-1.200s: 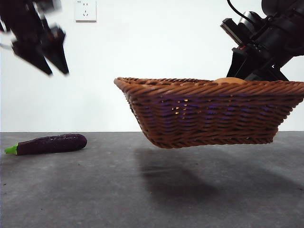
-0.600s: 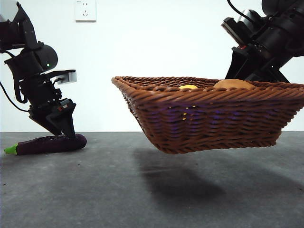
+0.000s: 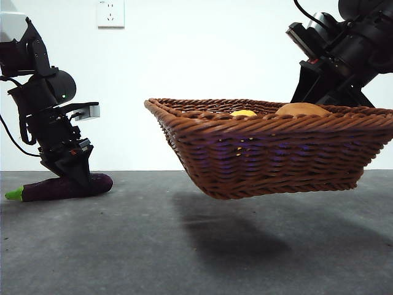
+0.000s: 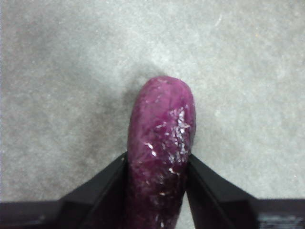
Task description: Help me put the vegetables on the table into the basket
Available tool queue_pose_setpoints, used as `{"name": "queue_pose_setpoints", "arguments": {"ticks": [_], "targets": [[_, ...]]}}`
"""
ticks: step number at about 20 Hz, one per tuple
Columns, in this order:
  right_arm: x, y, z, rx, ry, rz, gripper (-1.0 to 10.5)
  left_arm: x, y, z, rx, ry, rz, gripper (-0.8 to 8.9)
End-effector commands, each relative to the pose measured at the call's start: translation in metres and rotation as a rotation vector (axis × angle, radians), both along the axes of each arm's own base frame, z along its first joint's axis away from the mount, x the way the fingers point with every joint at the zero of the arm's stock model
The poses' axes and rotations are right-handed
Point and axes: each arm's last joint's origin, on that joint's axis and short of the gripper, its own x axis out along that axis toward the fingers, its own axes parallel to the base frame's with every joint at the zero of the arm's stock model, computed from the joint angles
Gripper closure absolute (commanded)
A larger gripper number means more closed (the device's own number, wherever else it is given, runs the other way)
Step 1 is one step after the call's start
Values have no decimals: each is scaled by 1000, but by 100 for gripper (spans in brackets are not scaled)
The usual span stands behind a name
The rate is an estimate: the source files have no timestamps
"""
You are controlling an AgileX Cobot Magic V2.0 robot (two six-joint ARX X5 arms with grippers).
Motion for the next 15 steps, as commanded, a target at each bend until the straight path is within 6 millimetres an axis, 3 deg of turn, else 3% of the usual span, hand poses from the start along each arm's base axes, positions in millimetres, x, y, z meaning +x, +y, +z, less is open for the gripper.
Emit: {"name": "queue_pose_setpoints", "arguments": {"ticks": [1, 5, 7, 9, 12, 15], "targets": [[0, 1, 1, 17, -11, 12, 958, 1, -1, -7, -10, 20, 16, 822], [1, 0, 1, -10, -17, -10, 958, 2, 6, -2, -45, 20, 103, 821], [1, 0, 0, -13, -16, -11, 958, -4, 13, 13, -69, 23, 121, 819], [1, 0, 0, -29, -19, -24, 958, -14, 18, 43, -76, -18, 129, 819], [4, 0, -4, -45, -9, -41, 958, -45, 14, 106, -157, -110, 81, 819], [10, 2, -18, -50, 50, -51, 958, -97, -18, 168, -240, -174, -36, 819]]}}
